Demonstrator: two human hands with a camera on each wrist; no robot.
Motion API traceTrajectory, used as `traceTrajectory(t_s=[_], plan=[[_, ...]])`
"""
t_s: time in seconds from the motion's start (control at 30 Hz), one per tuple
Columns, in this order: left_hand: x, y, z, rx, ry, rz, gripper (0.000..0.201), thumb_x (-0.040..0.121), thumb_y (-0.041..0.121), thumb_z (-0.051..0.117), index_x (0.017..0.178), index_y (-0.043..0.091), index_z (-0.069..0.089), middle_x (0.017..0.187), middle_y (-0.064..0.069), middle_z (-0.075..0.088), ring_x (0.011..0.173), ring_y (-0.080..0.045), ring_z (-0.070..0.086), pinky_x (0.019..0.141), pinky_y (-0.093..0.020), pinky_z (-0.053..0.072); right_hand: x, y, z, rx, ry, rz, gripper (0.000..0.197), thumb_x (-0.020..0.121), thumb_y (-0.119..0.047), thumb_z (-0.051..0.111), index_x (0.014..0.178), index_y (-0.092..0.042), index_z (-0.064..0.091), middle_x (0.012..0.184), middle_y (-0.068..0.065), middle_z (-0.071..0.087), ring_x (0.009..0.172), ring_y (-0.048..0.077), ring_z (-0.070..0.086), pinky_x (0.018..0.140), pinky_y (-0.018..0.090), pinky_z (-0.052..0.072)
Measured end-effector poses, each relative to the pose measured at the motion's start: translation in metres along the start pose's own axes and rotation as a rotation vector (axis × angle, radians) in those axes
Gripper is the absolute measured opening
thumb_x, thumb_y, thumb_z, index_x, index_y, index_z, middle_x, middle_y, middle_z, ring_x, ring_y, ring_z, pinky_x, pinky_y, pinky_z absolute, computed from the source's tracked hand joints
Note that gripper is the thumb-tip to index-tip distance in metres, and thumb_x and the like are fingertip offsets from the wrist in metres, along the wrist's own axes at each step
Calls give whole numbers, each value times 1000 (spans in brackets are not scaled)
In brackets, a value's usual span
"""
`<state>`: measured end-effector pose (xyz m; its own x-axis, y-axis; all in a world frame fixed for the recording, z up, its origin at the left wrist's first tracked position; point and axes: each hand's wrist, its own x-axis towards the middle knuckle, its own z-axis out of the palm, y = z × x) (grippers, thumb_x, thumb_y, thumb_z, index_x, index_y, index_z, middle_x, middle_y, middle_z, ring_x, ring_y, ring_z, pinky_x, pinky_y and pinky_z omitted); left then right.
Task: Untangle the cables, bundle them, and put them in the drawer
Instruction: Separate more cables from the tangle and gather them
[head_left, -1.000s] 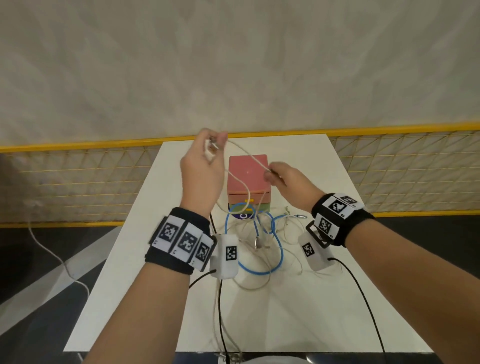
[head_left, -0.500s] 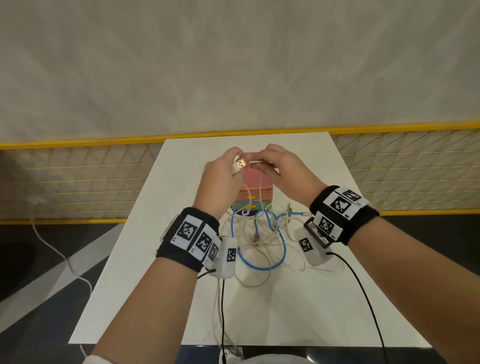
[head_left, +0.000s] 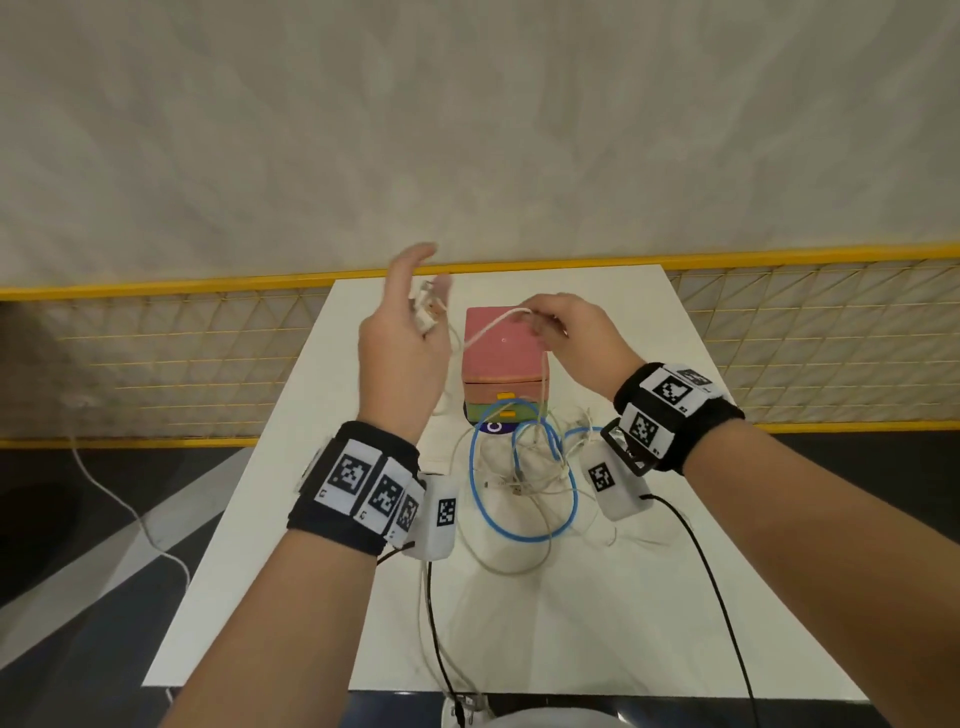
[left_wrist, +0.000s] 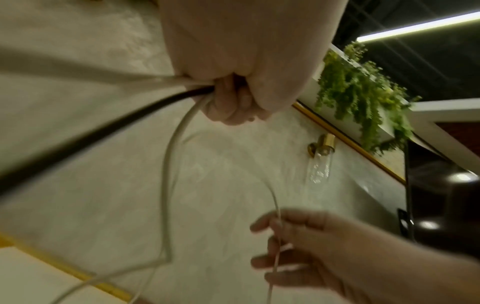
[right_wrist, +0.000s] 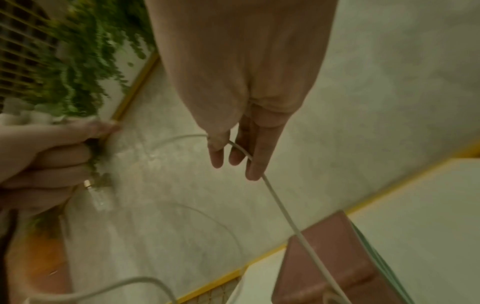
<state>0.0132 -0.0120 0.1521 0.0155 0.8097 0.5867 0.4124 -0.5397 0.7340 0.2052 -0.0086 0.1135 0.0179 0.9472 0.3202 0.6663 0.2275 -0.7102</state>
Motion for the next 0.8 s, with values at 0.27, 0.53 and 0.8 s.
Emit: traceTrajectory(t_s=[0.27, 0.53, 0.8], plan=[[6, -5, 22, 206, -315, -45, 13, 96, 22, 59, 106, 15, 64, 81, -3, 66, 76, -26, 61, 60, -29, 36, 2, -23, 0, -128, 62, -235, 18, 94, -17, 56, 105, -10, 69, 91, 10, 56, 79, 20, 56, 73, 31, 45], [8, -13, 19, 250, -586, -132, 30, 92, 38, 63, 102, 10, 69, 92, -6, 71, 87, -23, 64, 71, -32, 44, -15, -13, -12, -12, 88, -67, 19, 96, -21, 53, 102, -13, 68, 79, 4, 67, 72, 20, 64, 71, 35, 54], [-4, -11, 9, 146, -332, -110, 26, 91, 34, 67, 89, 9, 69, 76, -8, 68, 71, -21, 59, 65, -34, 44, -51, -61, -34, 116, -186, 90, 14, 101, -19, 41, 100, -7, 47, 70, 11, 69, 43, 25, 65, 38, 29, 50]])
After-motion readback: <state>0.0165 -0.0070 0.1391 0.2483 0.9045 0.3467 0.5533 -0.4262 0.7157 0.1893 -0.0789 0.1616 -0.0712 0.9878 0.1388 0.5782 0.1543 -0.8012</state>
